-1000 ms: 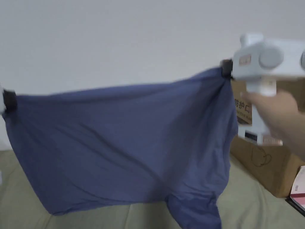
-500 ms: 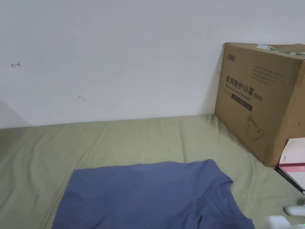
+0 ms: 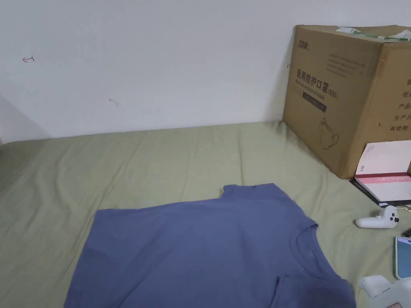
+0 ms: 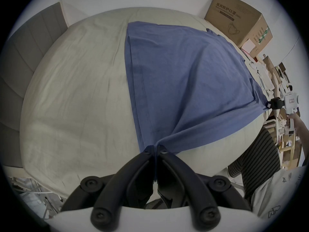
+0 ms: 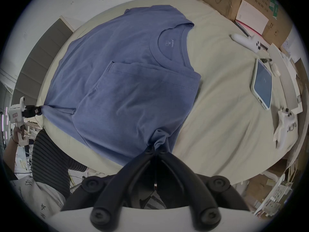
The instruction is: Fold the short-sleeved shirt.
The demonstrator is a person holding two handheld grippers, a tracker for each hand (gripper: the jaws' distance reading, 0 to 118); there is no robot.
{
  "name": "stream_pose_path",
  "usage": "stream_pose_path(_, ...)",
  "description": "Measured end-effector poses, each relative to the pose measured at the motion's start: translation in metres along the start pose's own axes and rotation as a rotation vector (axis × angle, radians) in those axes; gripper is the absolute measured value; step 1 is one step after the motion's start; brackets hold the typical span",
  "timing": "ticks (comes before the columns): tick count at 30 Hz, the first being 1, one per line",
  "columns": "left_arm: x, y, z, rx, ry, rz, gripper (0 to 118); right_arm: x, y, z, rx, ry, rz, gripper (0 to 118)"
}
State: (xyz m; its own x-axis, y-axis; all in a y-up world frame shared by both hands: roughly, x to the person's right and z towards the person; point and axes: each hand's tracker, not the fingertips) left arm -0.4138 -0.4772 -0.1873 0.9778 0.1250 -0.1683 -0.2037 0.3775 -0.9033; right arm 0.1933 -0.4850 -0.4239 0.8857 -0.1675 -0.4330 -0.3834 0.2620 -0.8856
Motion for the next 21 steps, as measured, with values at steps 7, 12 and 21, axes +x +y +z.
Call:
stream_pose_path(7, -0.012, -0.01, -0.003, -0.03, 0.025, 0.041, 99, -0.006, -0.008, 0.002, -0.02, -0.077, -0.06, 81)
stream_pose_path(12, -0.016, -0.01, 0.023, 0.067, -0.069, 0.153, 99, -0.023, -0.014, 0.023, 0.054, -0.09, -0.035, 91)
stream_pose_path(21, 0.042, -0.012, 0.11, 0.636, -0.068, 0.263, 41, -0.108, -0.019, 0.114, 0.685, 0.137, 0.011, 48)
